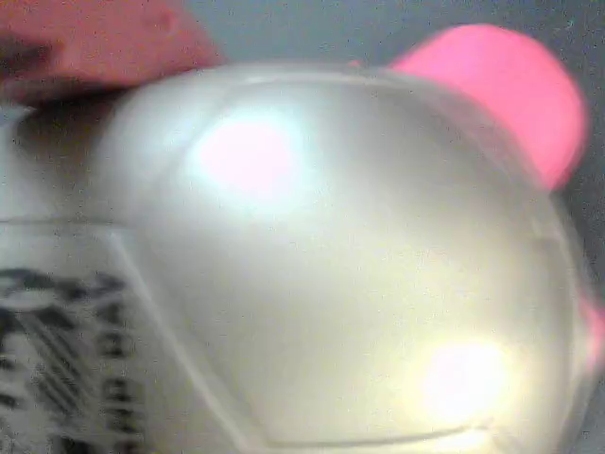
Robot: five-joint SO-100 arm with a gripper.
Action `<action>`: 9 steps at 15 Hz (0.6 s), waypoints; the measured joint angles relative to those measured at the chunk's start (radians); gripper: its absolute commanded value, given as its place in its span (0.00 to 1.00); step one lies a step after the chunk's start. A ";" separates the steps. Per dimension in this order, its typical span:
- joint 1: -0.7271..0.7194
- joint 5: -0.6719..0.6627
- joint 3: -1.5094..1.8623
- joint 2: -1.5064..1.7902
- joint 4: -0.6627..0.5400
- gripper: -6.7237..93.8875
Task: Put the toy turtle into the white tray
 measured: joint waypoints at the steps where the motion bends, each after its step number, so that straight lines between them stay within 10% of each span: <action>1: 0.046 0.018 -0.061 -0.028 0.017 0.06; 9: 0.606 0.144 -0.598 -0.367 0.106 0.06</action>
